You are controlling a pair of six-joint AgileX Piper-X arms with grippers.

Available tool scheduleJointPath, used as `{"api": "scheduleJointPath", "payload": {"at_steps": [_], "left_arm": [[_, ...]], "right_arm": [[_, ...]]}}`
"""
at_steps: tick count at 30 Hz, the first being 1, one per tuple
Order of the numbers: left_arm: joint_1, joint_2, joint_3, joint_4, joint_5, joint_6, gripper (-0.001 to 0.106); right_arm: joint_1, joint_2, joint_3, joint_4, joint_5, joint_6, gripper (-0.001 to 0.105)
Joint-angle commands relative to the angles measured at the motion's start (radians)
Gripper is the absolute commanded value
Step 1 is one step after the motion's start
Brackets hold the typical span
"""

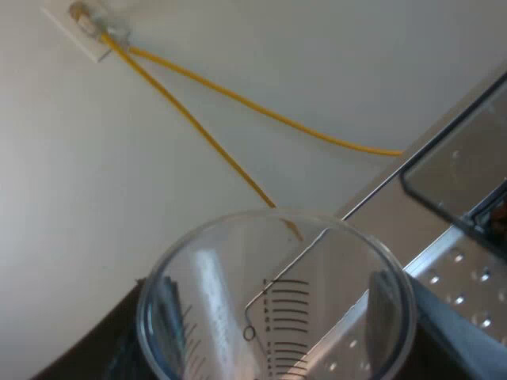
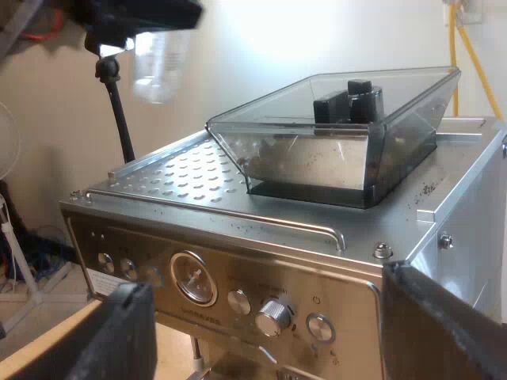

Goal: Pour the beans into the coffee machine

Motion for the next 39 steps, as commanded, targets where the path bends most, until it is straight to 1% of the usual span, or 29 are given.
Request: {"api": "scheduleJointPath", "payload": {"at_steps": [1,2,4,5,6,7,9,11,13,14,15,18,24,27,32,35,36,38,39], "left_arm": [[0.033,-0.035,-0.005,0.03,0.035,-0.061,0.026],[0.04,-0.037,-0.005,0.036,0.042,-0.066,0.026],[0.089,-0.061,-0.005,0.069,0.078,-0.085,0.026],[0.093,-0.064,-0.005,0.077,0.084,-0.088,0.026],[0.117,-0.076,-0.005,0.091,0.099,-0.097,0.026],[0.161,-0.095,-0.005,0.111,0.135,-0.118,0.026],[0.207,-0.114,-0.005,0.125,0.179,-0.13,0.026],[0.233,-0.129,-0.005,0.137,0.193,-0.13,0.026],[0.249,-0.138,-0.005,0.142,0.193,-0.137,0.026],[0.267,-0.153,0.0,0.146,0.193,-0.155,0.026],[0.274,-0.157,0.005,0.146,0.193,-0.157,0.026],[0.299,-0.198,0.044,0.146,0.193,-0.157,0.026],[0.323,-0.297,0.191,0.136,0.193,-0.157,0.026],[0.341,-0.359,0.306,0.082,0.193,-0.175,0.026],[0.405,-0.476,0.522,-0.029,0.257,-0.236,0.026],[0.446,-0.543,0.645,-0.098,0.28,-0.236,0.026],[0.455,-0.551,0.66,-0.105,0.286,-0.236,0.026],[0.492,-0.6,0.743,-0.14,0.32,-0.247,0.026],[0.498,-0.607,0.755,-0.148,0.33,-0.252,0.026]], "right_arm": [[0.001,-0.006,-0.012,-0.02,-0.001,-0.01,0.062],[0.001,-0.006,-0.012,-0.02,-0.001,-0.01,0.062],[0.001,-0.006,-0.012,-0.02,-0.001,-0.01,0.062],[0.001,-0.006,-0.012,-0.02,-0.001,-0.01,0.062],[0.001,-0.006,-0.012,-0.016,-0.001,-0.01,0.062],[0.001,-0.006,-0.012,-0.013,-0.001,-0.01,0.062],[0.001,-0.006,-0.012,0.002,-0.001,-0.01,0.062],[0.001,-0.006,-0.012,0.004,-0.001,-0.01,0.062],[0.001,-0.006,-0.012,0.004,-0.001,-0.01,0.062],[0.001,-0.006,-0.012,0.004,-0.001,-0.01,0.062],[0.001,-0.006,-0.012,0.004,-0.001,-0.01,0.062],[0.001,-0.006,-0.012,0.011,-0.001,-0.01,0.062],[0.001,-0.006,-0.012,0.075,-0.012,-0.01,0.062],[0.001,-0.006,-0.012,0.09,-0.012,-0.01,0.062],[0.001,-0.006,-0.012,0.115,-0.016,-0.01,0.062],[0.001,-0.006,-0.012,0.137,-0.016,-0.01,0.062],[0.001,-0.006,-0.012,0.146,-0.016,-0.012,0.062],[0.001,-0.006,-0.012,0.178,-0.016,-0.019,0.062],[0.001,-0.006,-0.012,0.181,-0.016,-0.019,0.062]]}}
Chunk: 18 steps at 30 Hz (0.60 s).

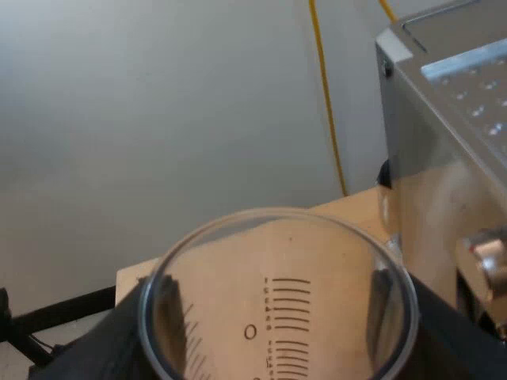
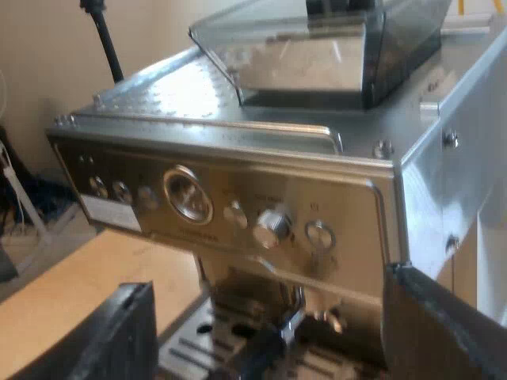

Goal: Pour the beans into the coffee machine

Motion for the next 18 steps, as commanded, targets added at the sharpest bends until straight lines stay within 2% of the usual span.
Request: {"api": "scheduleJointPath", "payload": {"at_steps": [1,5,8,10,11,15,18], "left_arm": [[0.041,-0.054,0.079,-0.063,0.056,-0.048,0.026],[0.098,-0.108,0.206,-0.131,0.126,-0.098,0.026],[0.109,-0.136,0.279,-0.168,0.127,-0.109,0.026],[0.109,-0.142,0.295,-0.174,0.127,-0.109,0.026],[0.109,-0.158,0.355,-0.2,0.158,-0.109,0.026],[0.109,-0.172,0.439,-0.262,0.168,-0.126,0.026],[0.109,-0.172,0.514,-0.34,0.195,-0.169,0.026]], "right_arm": [[0.001,-0.006,-0.012,0.05,-0.009,-0.02,0.062],[0.001,-0.006,-0.012,0.09,-0.033,-0.033,0.062],[0.001,-0.006,-0.012,0.09,-0.094,-0.037,0.062],[0.001,-0.006,-0.012,0.097,-0.122,-0.045,0.062],[0.001,-0.006,-0.012,0.11,-0.135,-0.057,0.062],[0.001,-0.006,-0.002,0.169,-0.164,-0.098,0.062],[0.001,-0.006,0.02,0.191,-0.166,-0.142,0.062]]}}
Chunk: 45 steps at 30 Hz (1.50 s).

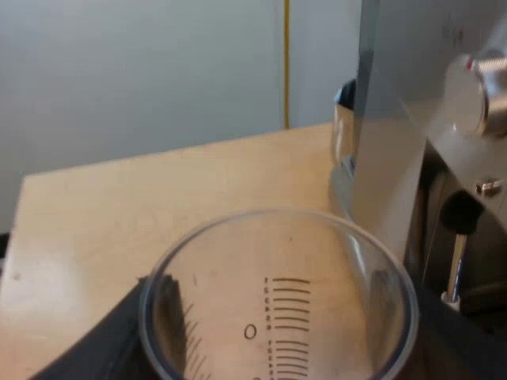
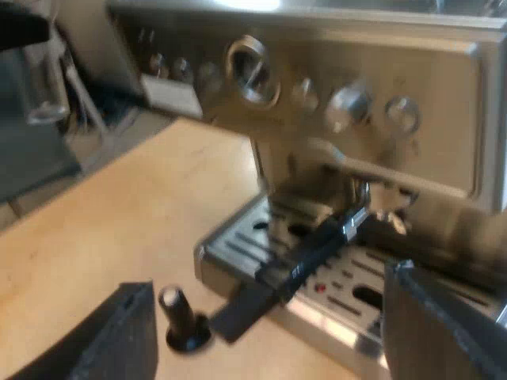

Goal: Pour the beans into the coffee machine

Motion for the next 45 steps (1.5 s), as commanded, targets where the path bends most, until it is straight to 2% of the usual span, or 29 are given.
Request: {"api": "scheduleJointPath", "payload": {"at_steps": [1,4,7,10,12,13,15,26,35,45], "left_arm": [[0.0,-0.007,0.065,-0.11,0.031,-0.052,0.026],[0.0,-0.007,0.114,-0.169,0.042,-0.052,0.026],[0.0,-0.007,0.212,-0.314,0.062,-0.052,0.026],[0.0,-0.007,0.236,-0.35,0.062,-0.052,0.026],[0.0,-0.007,0.291,-0.433,0.062,-0.052,0.026],[0.0,-0.007,0.349,-0.515,0.083,-0.052,0.026],[0.0,-0.007,0.39,-0.561,0.083,-0.052,0.026],[0.0,0.009,0.562,-0.795,0.083,-0.052,0.026],[0.0,0.099,0.578,-0.902,0.083,-0.052,0.026],[0.0,0.169,0.578,-0.954,0.075,-0.052,0.026]], "right_arm": [[0.001,-0.006,0.017,0.012,-0.018,-0.042,0.062],[0.001,-0.006,0.034,0.012,-0.018,-0.042,0.062],[0.001,-0.006,0.054,0.007,-0.023,-0.042,0.062],[0.001,-0.006,0.075,0.0,-0.048,-0.042,0.062],[0.012,-0.006,0.089,0.0,-0.056,-0.042,0.062],[0.024,-0.006,0.098,0.0,-0.056,-0.047,0.062],[0.05,-0.006,0.112,-0.008,-0.056,-0.059,0.062],[0.205,-0.006,0.144,-0.072,0.094,-0.065,0.062],[0.23,-0.006,0.144,-0.075,0.102,-0.065,0.062],[0.23,-0.006,0.144,-0.063,0.102,-0.065,0.062]]}}
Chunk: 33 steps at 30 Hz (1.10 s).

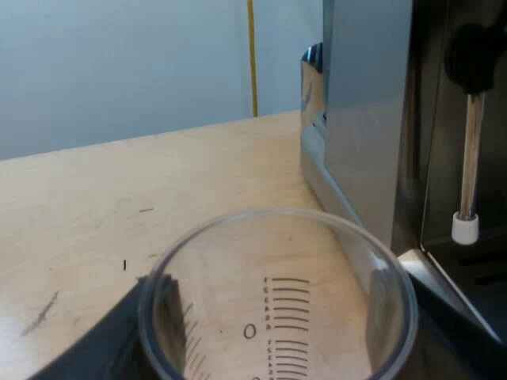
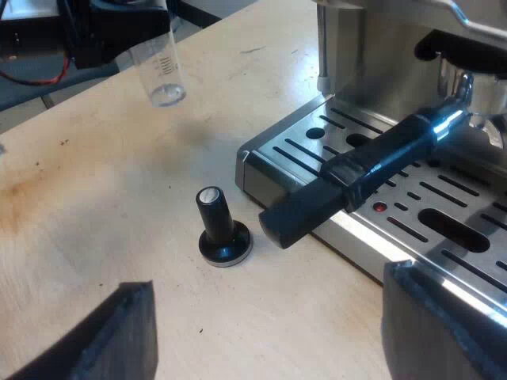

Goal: Pour the beans into the coffee machine

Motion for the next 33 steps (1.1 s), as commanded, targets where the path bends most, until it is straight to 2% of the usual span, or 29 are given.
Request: {"api": "scheduleJointPath", "payload": {"at_steps": [1,14,17,33], "left_arm": [[0.0,0.029,-0.004,-0.057,-0.002,-0.011,0.026],[-0.004,0.122,-0.004,-0.134,0.007,-0.002,0.026],[-0.005,0.129,-0.004,-0.142,0.024,0.005,0.026],[-0.005,0.129,-0.004,-0.142,0.024,0.037,0.026]], "right_arm": [[0.003,-0.006,-0.003,0.009,-0.007,-0.013,0.062],[0.003,-0.006,-0.003,0.022,-0.012,-0.013,0.062],[0.003,-0.006,-0.003,0.022,-0.012,-0.013,0.062],[0.003,-0.006,-0.003,0.023,-0.012,-0.012,0.062]]}}
